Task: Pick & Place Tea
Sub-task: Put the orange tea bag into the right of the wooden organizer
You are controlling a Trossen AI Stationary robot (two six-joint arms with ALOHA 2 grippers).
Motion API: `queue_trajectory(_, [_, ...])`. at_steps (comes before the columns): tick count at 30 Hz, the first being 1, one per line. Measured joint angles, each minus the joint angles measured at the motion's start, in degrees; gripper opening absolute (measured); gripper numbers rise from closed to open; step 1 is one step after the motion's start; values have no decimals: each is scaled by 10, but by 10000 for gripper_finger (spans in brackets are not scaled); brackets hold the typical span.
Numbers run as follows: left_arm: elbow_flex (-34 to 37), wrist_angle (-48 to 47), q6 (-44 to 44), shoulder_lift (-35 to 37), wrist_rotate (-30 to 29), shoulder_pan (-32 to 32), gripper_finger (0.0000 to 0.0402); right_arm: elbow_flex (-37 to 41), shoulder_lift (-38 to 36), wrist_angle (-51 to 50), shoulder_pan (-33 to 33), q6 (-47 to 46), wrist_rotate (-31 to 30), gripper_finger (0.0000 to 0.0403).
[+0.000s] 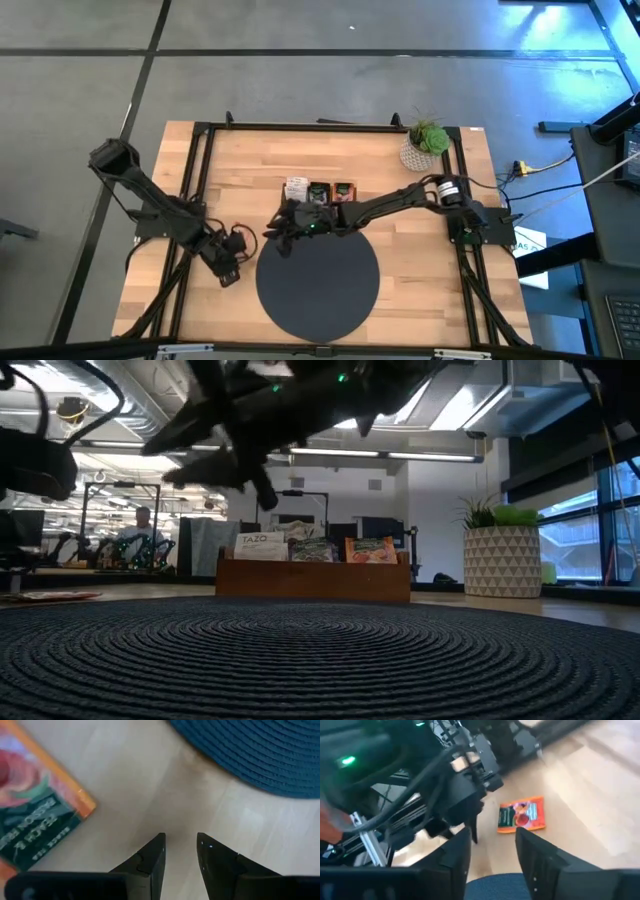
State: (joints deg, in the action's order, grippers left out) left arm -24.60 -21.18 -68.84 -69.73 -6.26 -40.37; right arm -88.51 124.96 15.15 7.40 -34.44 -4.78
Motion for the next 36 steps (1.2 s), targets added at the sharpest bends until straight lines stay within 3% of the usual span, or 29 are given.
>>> queue_trajectory(4, [-20,2,-4,-27,-18,-26,107,-18,23,1,1,-20,1,190])
queue_trajectory(10, [-74,-226,-113,21,-102,-44,111,-26,29,3,11,-26,4,204])
queue_trajectory(15, [-63,-288,-206,44,-180,-36,108,-26,29,9,9,-27,0,204])
queue_trajectory(19, [-30,-269,-247,35,-186,-19,107,-25,29,7,10,-27,-1,204])
queue_trajectory(26, [13,-138,-250,14,-177,-12,111,-25,29,7,10,-27,-1,204])
queue_trajectory(36, [12,1,-177,-26,-144,-53,108,-25,29,-6,10,-21,-1,204])
